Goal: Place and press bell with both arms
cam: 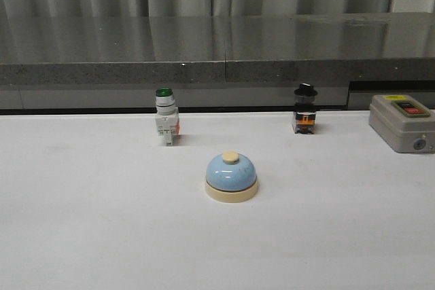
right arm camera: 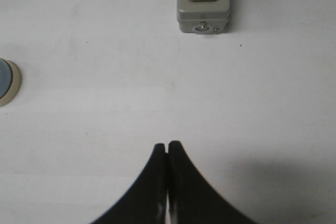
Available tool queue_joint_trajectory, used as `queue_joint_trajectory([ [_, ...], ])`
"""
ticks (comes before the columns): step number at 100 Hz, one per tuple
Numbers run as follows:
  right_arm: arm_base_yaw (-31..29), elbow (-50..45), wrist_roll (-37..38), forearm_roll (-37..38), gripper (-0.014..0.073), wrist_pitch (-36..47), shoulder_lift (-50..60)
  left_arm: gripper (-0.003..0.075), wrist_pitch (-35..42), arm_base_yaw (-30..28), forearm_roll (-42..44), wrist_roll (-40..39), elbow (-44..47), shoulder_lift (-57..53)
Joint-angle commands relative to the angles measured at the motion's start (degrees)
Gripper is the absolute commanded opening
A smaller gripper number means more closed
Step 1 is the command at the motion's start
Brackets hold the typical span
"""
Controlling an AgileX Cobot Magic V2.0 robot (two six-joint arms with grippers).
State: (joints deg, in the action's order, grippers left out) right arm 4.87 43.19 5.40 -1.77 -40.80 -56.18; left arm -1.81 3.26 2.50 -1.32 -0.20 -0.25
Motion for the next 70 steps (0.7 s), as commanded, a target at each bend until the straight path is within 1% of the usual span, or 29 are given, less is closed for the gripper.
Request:
queue_joint_trajectory([
  [1, 0.4, 2.1, -0.4, -0.4, -0.0064, 3.1, -0.8, -0.0021, 4.8, -0.1, -0.5, -0.5, 3.2, -1.8],
  [19, 5.0, 3.4, -0.4, -0.4, -0.0064, 3.7, -5.0, -0.0021, 4.8, -0.1, -0.5, -0.5, 3.2, -1.8],
  [33, 9.3, 5.9, -0.4, -0.4, -0.0064, 6.2, -10.0, -0.0021, 4.8, -0.1, -0.5, -0.5, 3.2, -1.8],
  [70, 20.0, 16.9, -0.4, -0.5, -0.0064, 8.5, -27.7, -0.0021, 4.8, -0.1, -0.5, -0.5, 3.2, -1.8],
])
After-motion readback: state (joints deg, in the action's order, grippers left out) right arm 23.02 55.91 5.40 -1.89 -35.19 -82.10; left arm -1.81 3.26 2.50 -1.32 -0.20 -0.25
